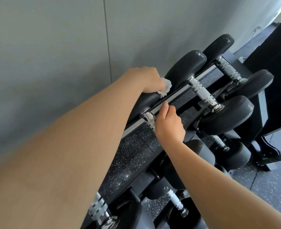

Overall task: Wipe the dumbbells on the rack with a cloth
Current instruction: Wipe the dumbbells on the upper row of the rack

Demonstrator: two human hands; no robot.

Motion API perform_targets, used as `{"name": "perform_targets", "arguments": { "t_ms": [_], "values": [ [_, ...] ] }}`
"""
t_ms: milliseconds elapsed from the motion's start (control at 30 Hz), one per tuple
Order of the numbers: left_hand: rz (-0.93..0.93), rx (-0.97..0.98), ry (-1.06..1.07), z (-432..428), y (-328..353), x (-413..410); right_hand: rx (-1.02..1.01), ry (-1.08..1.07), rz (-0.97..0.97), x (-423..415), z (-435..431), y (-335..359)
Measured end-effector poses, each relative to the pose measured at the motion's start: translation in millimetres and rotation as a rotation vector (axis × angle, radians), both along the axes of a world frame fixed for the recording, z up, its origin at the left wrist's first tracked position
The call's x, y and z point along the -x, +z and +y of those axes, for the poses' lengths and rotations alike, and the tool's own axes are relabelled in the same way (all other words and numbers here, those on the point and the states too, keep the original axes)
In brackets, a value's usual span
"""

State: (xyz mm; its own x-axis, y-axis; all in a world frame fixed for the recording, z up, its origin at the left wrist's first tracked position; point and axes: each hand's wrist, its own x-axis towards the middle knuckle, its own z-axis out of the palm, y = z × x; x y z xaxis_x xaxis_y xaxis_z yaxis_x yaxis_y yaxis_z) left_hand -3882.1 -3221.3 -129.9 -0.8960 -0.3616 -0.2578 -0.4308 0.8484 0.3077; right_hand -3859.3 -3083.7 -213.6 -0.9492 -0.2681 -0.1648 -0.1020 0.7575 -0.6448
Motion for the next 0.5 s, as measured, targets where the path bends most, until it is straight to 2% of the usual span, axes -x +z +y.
{"name": "perform_targets", "arguments": {
  "t_ms": [100,233,300,400,500],
  "values": [
    [0.159,0.102,0.01,6,-4,-20,0.018,-0.018,-0.002,0,0,0],
    [0.665,0.295,0.023,20,-37,-53,0.049,-0.053,-0.03,0,0,2],
    [0.838,0.39,0.05,25,-54,-61,0.067,-0.059,-0.039,-1,1,3],
    [0.811,0.443,0.109,29,-58,-59,0.07,-0.058,-0.047,0,1,4],
    [0.541,0.382,0.128,33,-36,-46,0.062,-0.056,-0.045,0,1,5]
  ]
}}
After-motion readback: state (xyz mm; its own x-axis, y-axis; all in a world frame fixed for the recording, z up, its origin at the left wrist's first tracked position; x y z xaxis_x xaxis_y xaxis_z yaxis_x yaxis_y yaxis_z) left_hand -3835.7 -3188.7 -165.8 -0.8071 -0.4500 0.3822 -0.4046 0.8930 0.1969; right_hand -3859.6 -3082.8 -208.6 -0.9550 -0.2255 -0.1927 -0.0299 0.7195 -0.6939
